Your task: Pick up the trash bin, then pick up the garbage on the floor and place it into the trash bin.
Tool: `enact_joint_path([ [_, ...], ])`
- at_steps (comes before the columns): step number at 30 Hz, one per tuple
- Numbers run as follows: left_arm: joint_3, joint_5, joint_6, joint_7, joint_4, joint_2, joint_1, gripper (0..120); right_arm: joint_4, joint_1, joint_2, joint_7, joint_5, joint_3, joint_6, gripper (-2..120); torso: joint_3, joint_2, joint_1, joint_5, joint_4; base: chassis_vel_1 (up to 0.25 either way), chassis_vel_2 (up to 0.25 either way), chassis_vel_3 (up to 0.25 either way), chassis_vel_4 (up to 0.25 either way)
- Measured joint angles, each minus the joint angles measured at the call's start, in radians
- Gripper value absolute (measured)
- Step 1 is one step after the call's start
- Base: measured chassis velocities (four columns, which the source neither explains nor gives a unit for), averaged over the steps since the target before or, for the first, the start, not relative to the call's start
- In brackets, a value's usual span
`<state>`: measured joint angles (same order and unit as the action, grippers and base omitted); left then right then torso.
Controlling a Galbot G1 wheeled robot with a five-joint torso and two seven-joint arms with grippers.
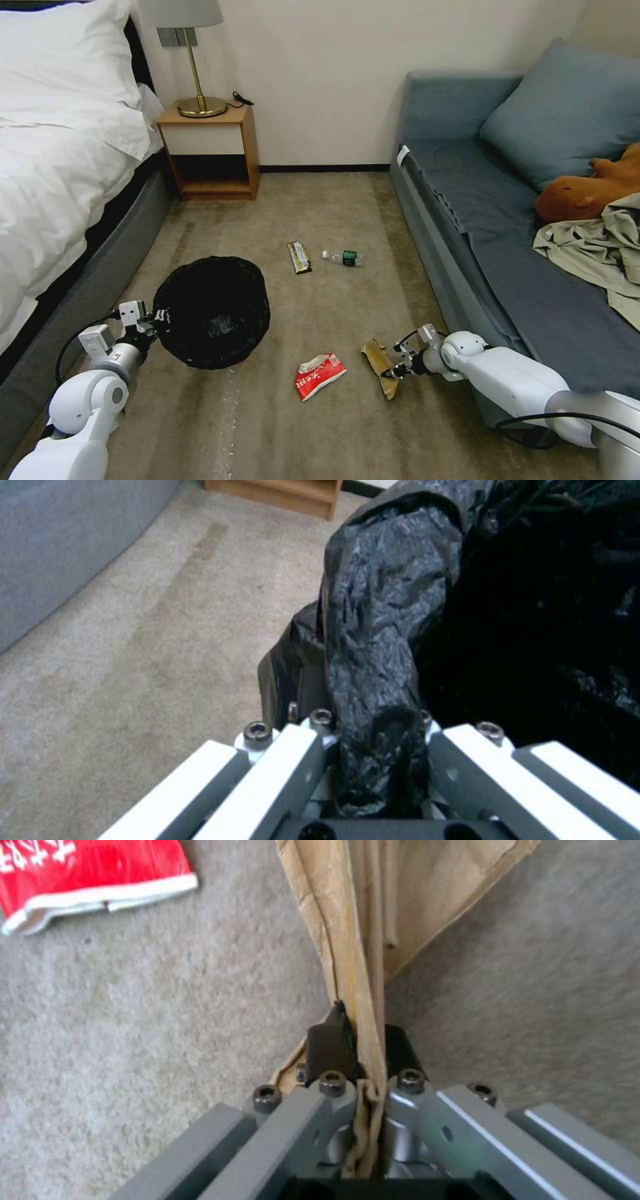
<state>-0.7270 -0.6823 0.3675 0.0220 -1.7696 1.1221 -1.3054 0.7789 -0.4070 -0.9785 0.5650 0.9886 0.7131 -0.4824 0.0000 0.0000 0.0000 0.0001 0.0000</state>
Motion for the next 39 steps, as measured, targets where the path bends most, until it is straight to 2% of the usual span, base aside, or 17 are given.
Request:
enact_joint_path([
  [4, 0.004, -0.002, 0.000, 0.000, 0.000, 0.000, 0.003, 3, 0.037, 0.010, 0.025, -0.016, 0.011, -0.007, 0.001, 0, 0.000, 0.000, 0.000, 0.0000, 0.0001, 0.000, 0.000, 0.000, 0.000],
  [10, 0.014, -0.022, 0.009, -0.004, -0.008, -0.007, 0.007, 3, 0.157, 0.014, 0.077, -0.096, 0.029, -0.064, 0.028, 0, 0.000, 0.000, 0.000, 0.0001, 0.0000, 0.000, 0.000, 0.000, 0.000],
  [12, 0.024, -0.044, 0.022, -0.008, -0.009, -0.014, 0.009, 3, 0.257, 0.024, 0.116, -0.141, 0.015, -0.129, 0.038, 0, 0.000, 0.000, 0.000, 0.0001, 0.0000, 0.000, 0.000, 0.000, 0.000],
  [13, 0.024, -0.044, 0.022, -0.008, -0.009, -0.014, 0.009, 3, 0.257, 0.024, 0.116, -0.141, 0.015, -0.129, 0.038, 0, 0.000, 0.000, 0.000, 0.0001, 0.0000, 0.000, 0.000, 0.000, 0.000],
  [15, 0.037, -0.063, 0.032, -0.013, -0.009, -0.018, 0.012, 3, 0.375, 0.040, 0.158, -0.184, 0.036, -0.182, 0.033, 0, 0.000, 0.000, 0.000, -0.0003, 0.0002, 0.000, 0.000, 0.000, 0.000],
  [18, 0.046, -0.073, 0.039, -0.018, -0.009, -0.021, 0.015, 3, 0.446, 0.046, 0.185, -0.203, 0.043, -0.217, 0.032, 0, 0.000, 0.000, 0.000, -0.0004, 0.0002, 0.000, 0.000, 0.000, 0.000],
  [21, 0.064, -0.094, 0.060, -0.019, -0.016, -0.030, 0.017, 3, 0.616, 0.047, 0.253, -0.263, 0.067, -0.302, 0.032, 0, 0.000, 0.000, 0.000, -0.0002, 0.0000, 0.000, 0.000, 0.000, 0.000],
  [24, 0.067, -0.096, 0.063, -0.019, -0.017, -0.031, 0.017, 3, 0.646, 0.046, 0.266, -0.270, 0.070, -0.320, 0.032, 0, 0.000, 0.000, 0.000, -0.0002, 0.0000, 0.000, 0.000, 0.000, 0.000],
  [26, 0.080, -0.103, 0.075, -0.019, -0.019, -0.033, 0.019, 3, 0.772, 0.037, 0.311, -0.304, 0.092, -0.378, 0.031, 0, 0.000, 0.000, 0.000, 0.0003, -0.0001, 0.000, 0.000, 0.000, 0.000],
  [30, 0.090, -0.114, 0.085, -0.022, -0.018, -0.033, 0.023, 3, 0.868, 0.037, 0.341, -0.322, 0.111, -0.406, 0.041, 0, 0.000, 0.000, 0.000, -0.0003, -0.0001, 0.000, 0.000, 0.000, 0.000],
  [33, 0.121, -0.143, 0.122, -0.048, -0.016, -0.031, 0.032, 3, 1.030, 0.072, 0.371, -0.367, 0.168, -0.421, 0.067, 0, 0.000, 0.000, 0.000, -0.0003, -0.0002, 0.000, 0.000, 0.000, 0.000],
  [36, 0.134, -0.157, 0.136, -0.064, -0.016, -0.030, 0.037, 3, 1.067, 0.098, 0.373, -0.377, 0.177, -0.412, 0.080, 0, 0.000, 0.000, 0.000, -0.0002, 0.0000, 0.000, 0.000, 0.000, 0.000],
  [39, 0.171, -0.188, 0.166, -0.117, -0.018, -0.024, 0.054, 3, 1.150, 0.169, 0.374, -0.398, 0.195, -0.370, 0.119, 0, 0.000, 0.000, 0.000, -0.0001, 0.0001, 0.000, 0.000, 0.000, 0.000],
])
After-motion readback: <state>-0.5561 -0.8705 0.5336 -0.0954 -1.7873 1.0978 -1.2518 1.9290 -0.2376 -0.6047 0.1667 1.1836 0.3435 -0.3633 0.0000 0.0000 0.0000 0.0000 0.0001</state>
